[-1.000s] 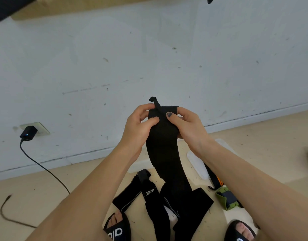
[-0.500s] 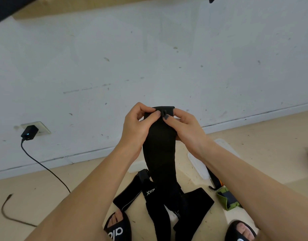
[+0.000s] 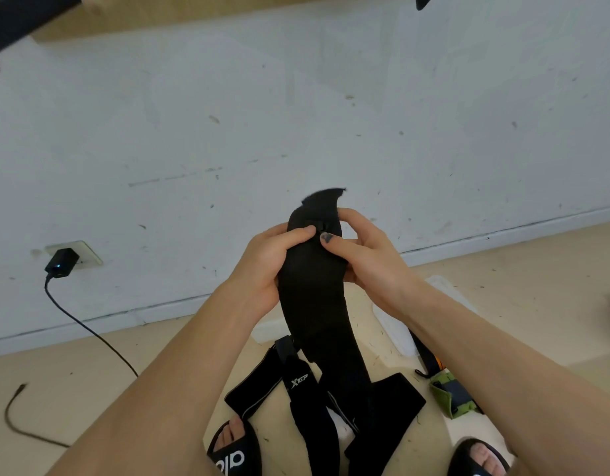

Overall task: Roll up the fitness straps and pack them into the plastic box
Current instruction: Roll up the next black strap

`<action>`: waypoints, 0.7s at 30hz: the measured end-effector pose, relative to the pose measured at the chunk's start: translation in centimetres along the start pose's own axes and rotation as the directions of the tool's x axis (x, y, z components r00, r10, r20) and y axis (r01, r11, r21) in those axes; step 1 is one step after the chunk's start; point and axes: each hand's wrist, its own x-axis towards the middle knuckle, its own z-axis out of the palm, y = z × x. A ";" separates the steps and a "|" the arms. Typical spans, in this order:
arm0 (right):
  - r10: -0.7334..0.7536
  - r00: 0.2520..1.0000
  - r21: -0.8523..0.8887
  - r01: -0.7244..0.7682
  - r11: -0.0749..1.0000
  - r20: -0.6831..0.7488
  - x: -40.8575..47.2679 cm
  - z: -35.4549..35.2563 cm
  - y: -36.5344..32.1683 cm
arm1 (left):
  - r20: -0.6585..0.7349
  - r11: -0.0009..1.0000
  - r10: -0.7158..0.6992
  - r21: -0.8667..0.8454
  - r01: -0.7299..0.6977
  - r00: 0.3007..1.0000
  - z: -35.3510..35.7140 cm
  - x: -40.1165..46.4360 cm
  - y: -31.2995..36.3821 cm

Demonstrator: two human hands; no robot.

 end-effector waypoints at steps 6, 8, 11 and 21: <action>0.050 0.998 0.102 -0.053 0.993 0.029 0.2 -0.3 0.0 | 0.038 0.916 0.343 0.207 -0.343 0.939 -0.1 0.3 -0.7; 0.088 0.994 0.175 -0.099 0.980 0.067 0.1 -0.4 -0.4 | 0.040 0.872 0.403 0.289 -0.396 0.915 -0.4 0.4 -0.8; 0.131 0.983 0.322 -0.167 0.932 0.128 0.0 -0.7 -0.8 | 0.040 0.799 0.474 0.399 -0.449 0.880 -0.6 0.4 -0.7; 0.015 0.993 -0.042 -0.020 0.999 -0.114 0.2 -0.4 0.0 | 0.058 0.897 0.320 0.302 -0.322 0.946 -0.4 -0.1 -0.5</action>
